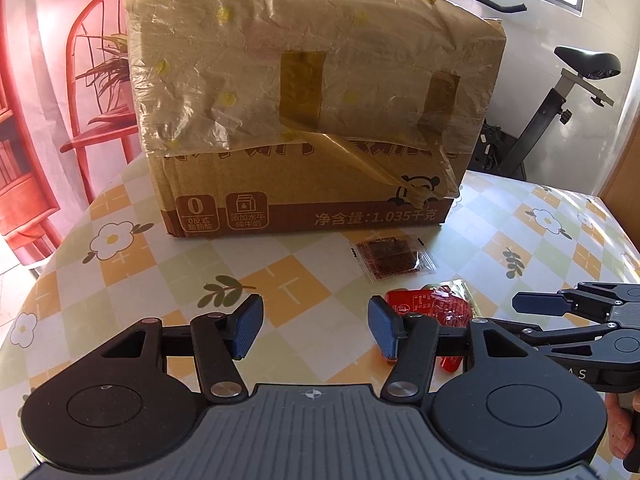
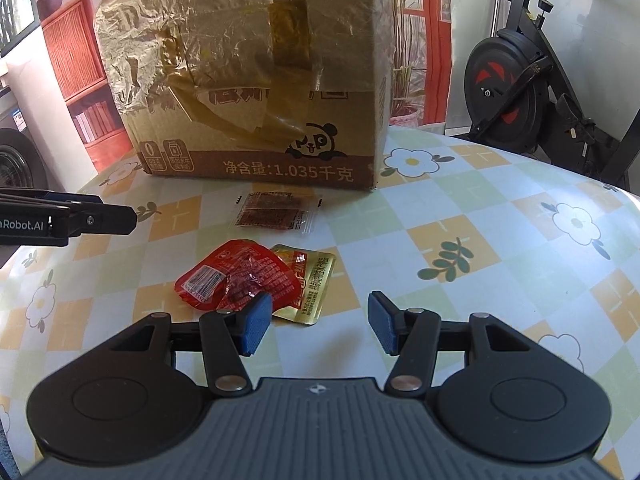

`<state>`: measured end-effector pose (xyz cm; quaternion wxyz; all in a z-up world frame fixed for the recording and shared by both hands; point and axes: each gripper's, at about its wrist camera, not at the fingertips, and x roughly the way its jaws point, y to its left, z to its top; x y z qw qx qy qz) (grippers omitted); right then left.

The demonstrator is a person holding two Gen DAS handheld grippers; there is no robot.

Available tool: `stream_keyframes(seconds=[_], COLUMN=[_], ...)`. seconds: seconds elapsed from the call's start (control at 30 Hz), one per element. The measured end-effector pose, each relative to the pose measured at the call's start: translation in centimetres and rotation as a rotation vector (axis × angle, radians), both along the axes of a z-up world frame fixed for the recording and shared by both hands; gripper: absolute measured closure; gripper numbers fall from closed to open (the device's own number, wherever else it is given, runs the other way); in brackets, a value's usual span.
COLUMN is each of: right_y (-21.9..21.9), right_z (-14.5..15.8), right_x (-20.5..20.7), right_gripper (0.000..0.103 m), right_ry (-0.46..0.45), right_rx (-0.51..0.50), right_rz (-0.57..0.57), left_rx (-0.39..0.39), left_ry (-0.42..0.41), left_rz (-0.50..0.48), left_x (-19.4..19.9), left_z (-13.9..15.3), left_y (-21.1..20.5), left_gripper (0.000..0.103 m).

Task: Organize snacks
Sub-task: 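Grasp the red candy pack with the right tool, then grasp the brown jerky pack with the left tool while the right tool holds the red pack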

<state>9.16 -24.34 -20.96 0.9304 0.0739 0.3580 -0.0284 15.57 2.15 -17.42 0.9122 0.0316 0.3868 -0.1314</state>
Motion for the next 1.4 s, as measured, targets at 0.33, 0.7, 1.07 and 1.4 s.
stream_keyframes(seconds=[0.33, 0.7, 1.07, 1.4], right_y=[3.9, 4.4, 1.0, -3.3], right_z=[0.1, -1.1, 0.5, 0.3], right_x=[3.5, 4.8, -0.1, -3.2], right_gripper=[0.025, 0.038, 0.077, 0.089], right_ry=[0.006, 0.037, -0.12, -0.188], right_rx=[-0.161, -0.171, -0.096, 0.017], right_rz=[0.286, 0.34, 0.156, -0.068], left_rx=[-0.017, -0.018, -0.017, -0.019], left_ry=[-0.009, 0.007, 0.014, 0.043], left_rz=[0.045, 0.077, 0.032, -0.044], left_x=[0.5, 0.8, 0.5, 0.9], left_z=[0.5, -0.2, -0.7, -2.1], left_y=[0.7, 1.9, 0.2, -2.9], left_gripper=[0.043, 0.043, 0.043, 0.043])
